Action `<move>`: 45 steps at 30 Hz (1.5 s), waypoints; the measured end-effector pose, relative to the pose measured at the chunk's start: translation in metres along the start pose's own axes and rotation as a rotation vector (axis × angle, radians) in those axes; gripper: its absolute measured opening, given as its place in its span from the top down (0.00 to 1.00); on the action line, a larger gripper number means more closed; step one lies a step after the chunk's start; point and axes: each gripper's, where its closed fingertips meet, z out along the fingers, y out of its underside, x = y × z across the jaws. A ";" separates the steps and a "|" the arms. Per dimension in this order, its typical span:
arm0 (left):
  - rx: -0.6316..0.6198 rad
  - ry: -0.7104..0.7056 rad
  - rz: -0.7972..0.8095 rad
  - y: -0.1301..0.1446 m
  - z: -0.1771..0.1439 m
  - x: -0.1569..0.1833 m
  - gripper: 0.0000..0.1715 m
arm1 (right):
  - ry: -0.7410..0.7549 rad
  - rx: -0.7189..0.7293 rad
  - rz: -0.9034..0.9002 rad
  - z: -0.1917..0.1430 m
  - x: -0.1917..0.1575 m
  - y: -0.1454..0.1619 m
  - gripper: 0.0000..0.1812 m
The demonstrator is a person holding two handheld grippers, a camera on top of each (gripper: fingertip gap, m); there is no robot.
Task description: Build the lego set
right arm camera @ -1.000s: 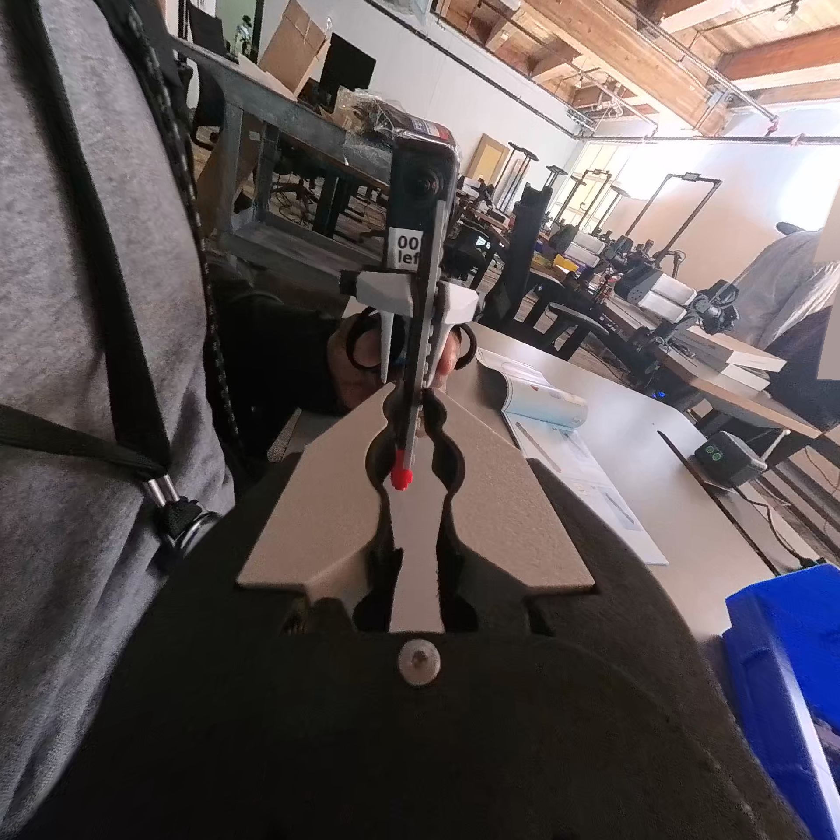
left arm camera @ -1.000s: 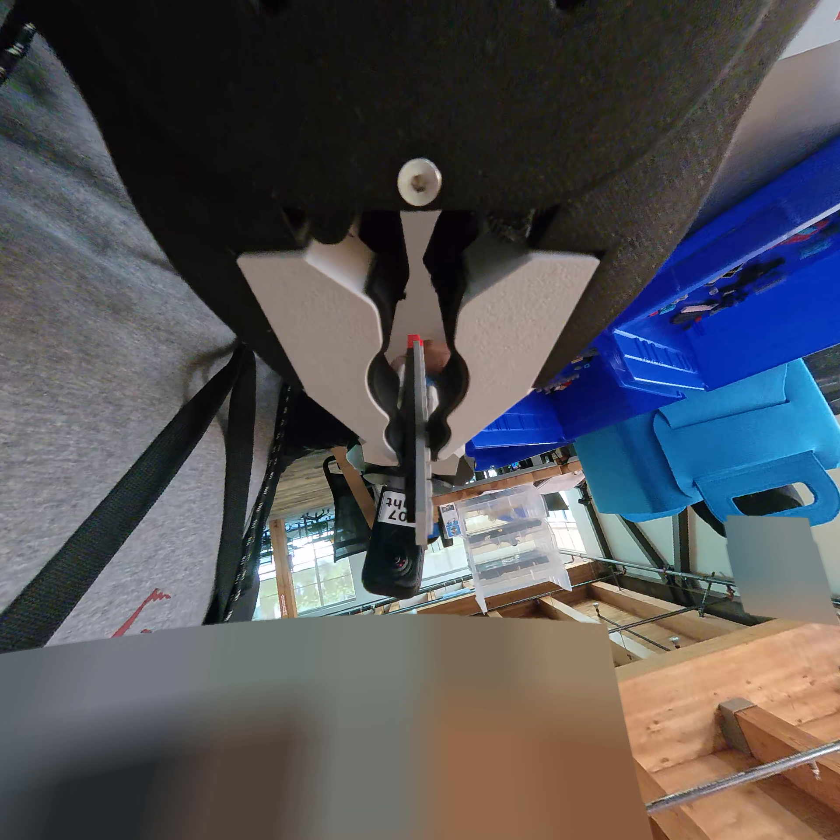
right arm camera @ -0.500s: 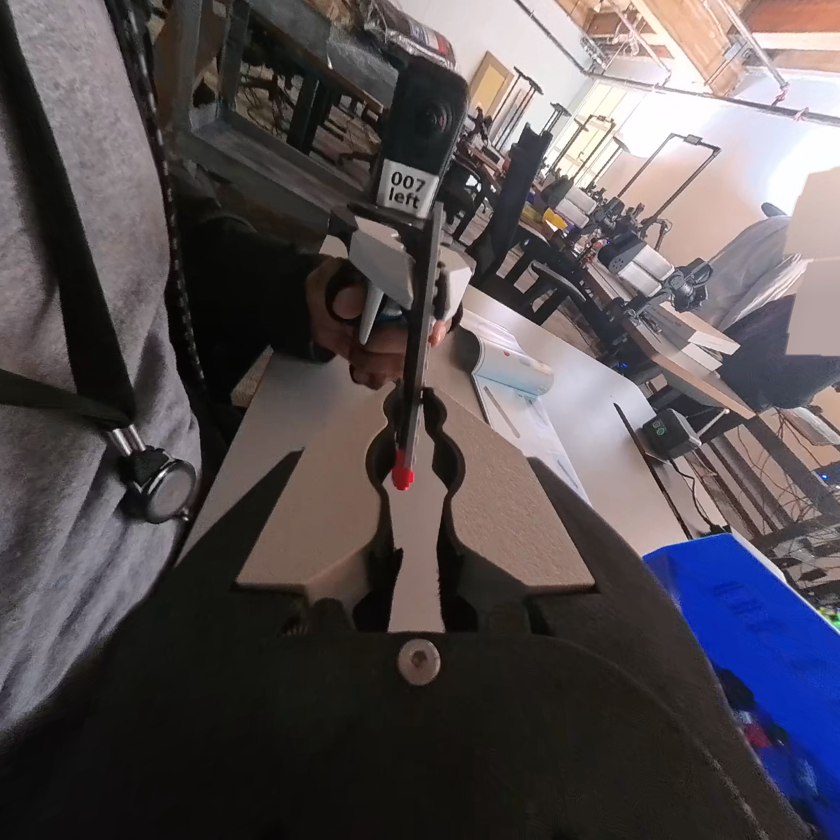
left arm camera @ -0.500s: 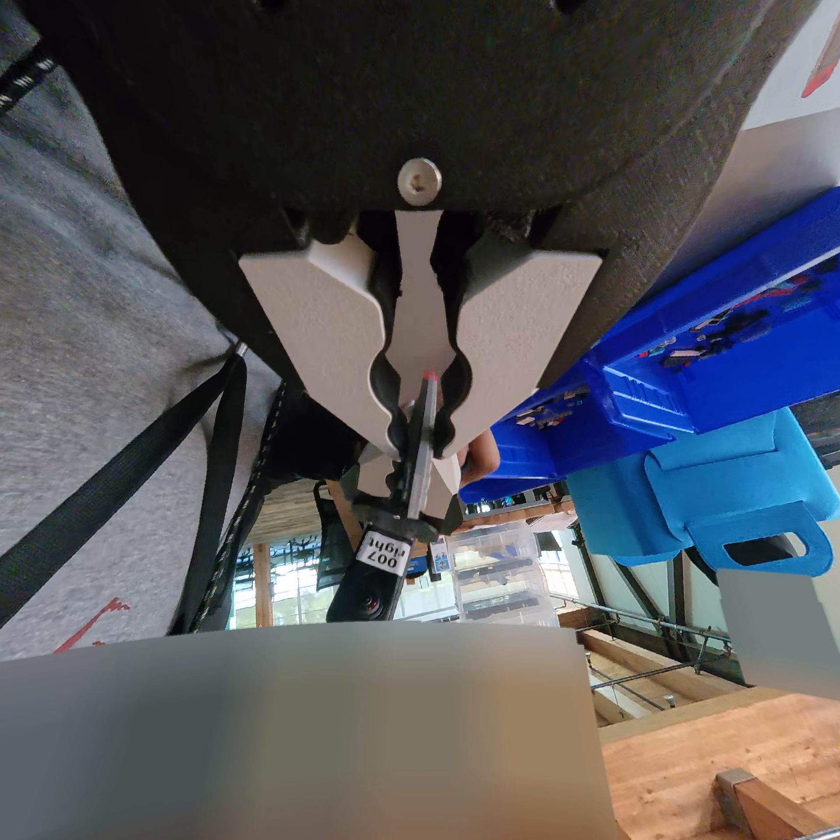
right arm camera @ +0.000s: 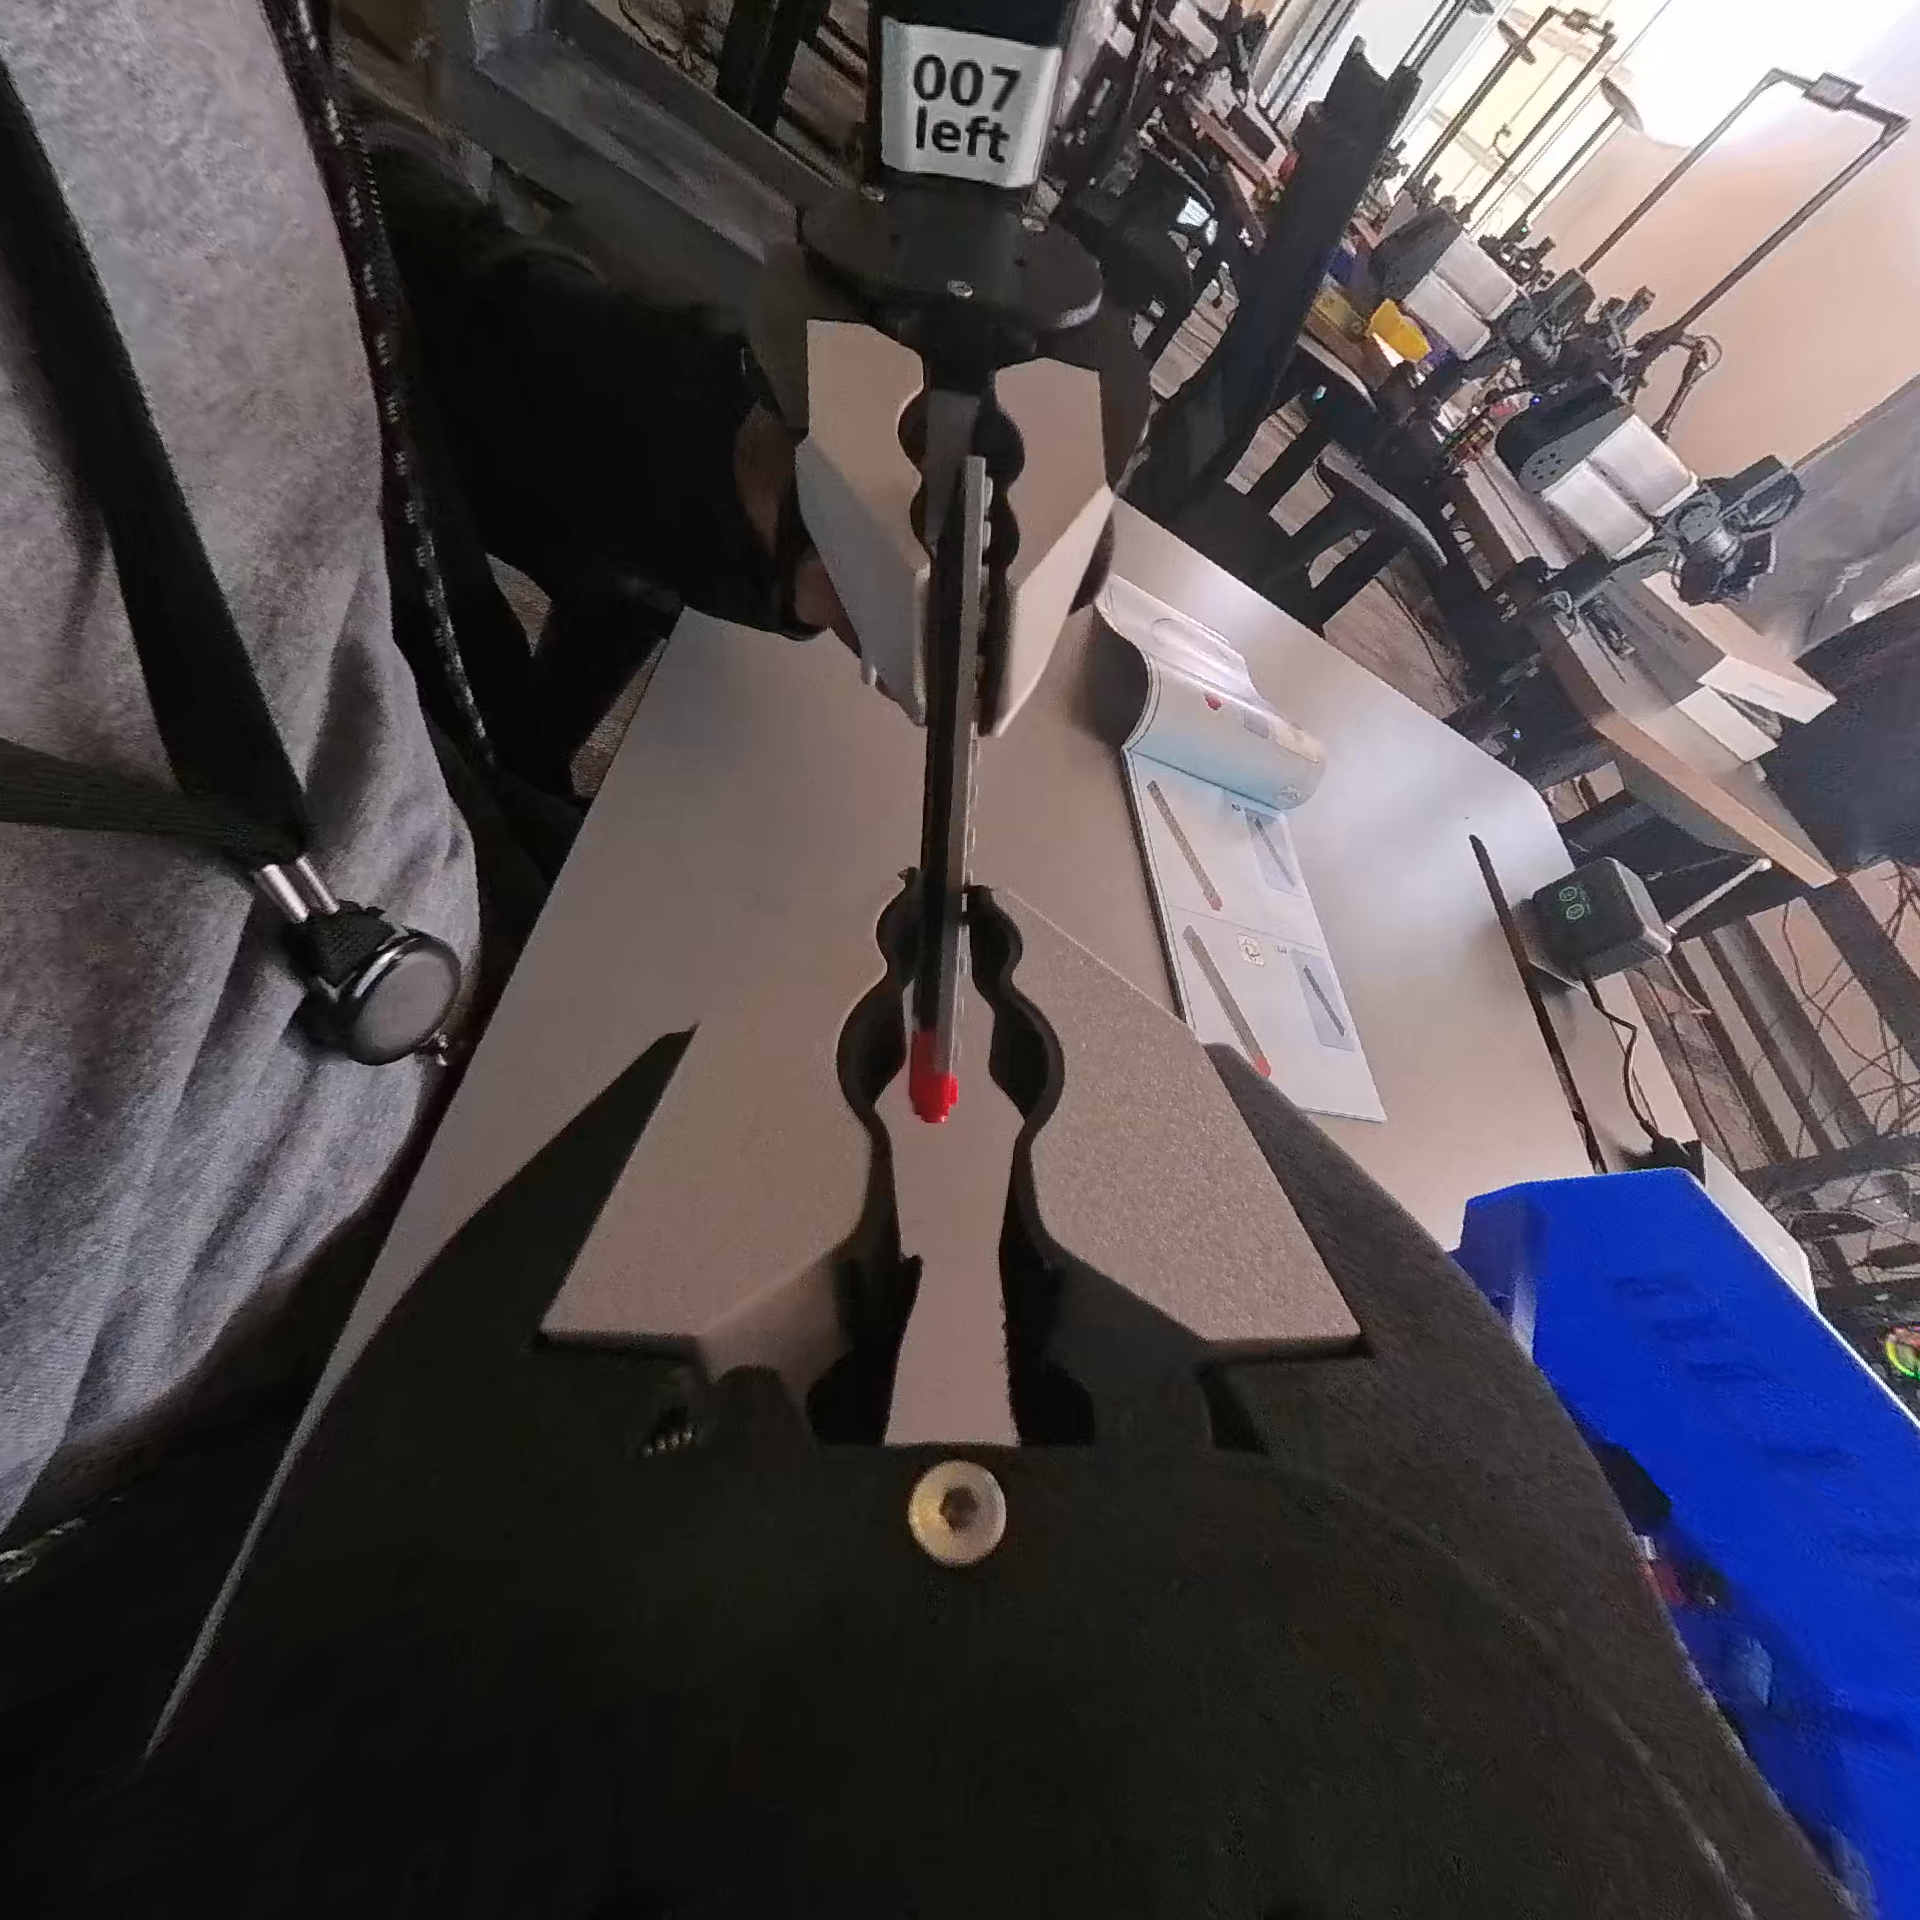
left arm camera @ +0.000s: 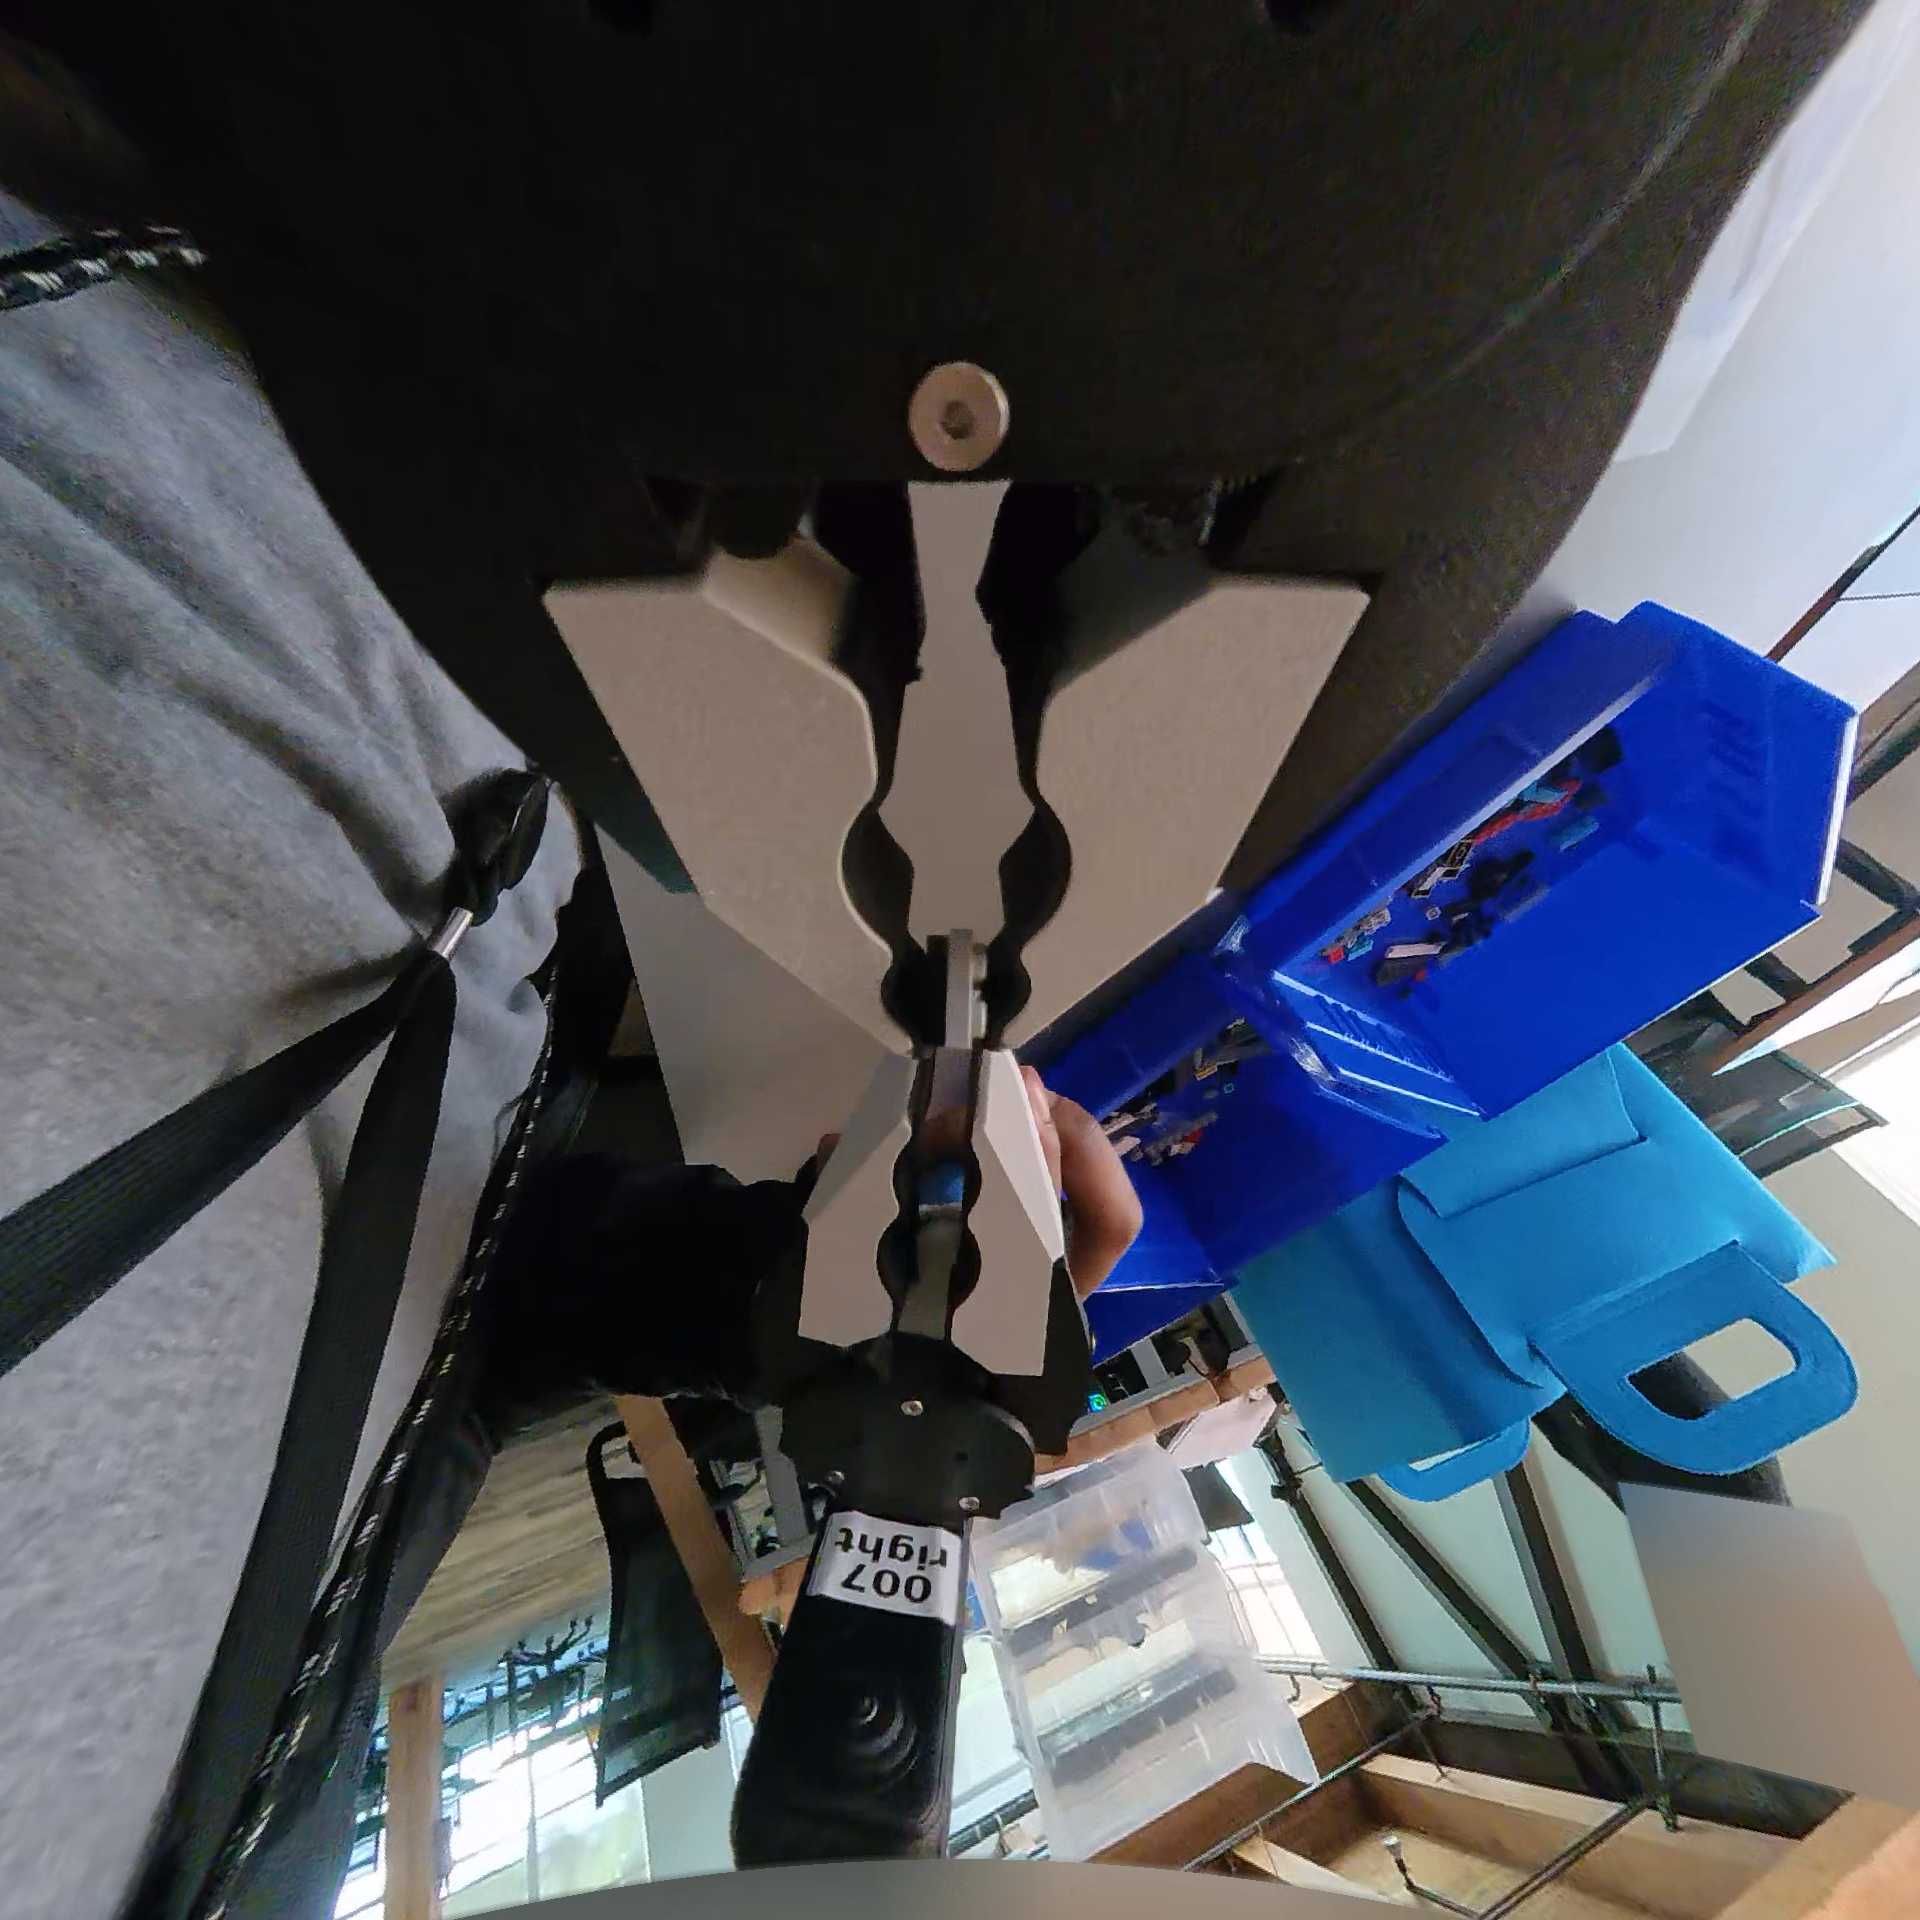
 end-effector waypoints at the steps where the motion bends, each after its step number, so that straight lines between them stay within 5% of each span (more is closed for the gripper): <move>1: 0.004 -0.001 0.002 0.000 -0.001 -0.001 0.95 | -0.002 0.006 0.003 0.000 -0.001 -0.001 0.94; 20: 0.139 -0.041 0.104 -0.012 -0.009 0.001 0.95 | -0.002 0.096 0.022 -0.001 -0.006 -0.019 0.93; 28: 0.229 -0.079 0.048 -0.017 -0.022 -0.012 0.95 | 0.027 0.193 0.102 -0.008 0.008 -0.015 0.81; 45: 0.283 -0.034 0.015 -0.012 -0.017 -0.038 0.95 | -0.060 0.321 0.093 0.010 0.034 -0.020 0.91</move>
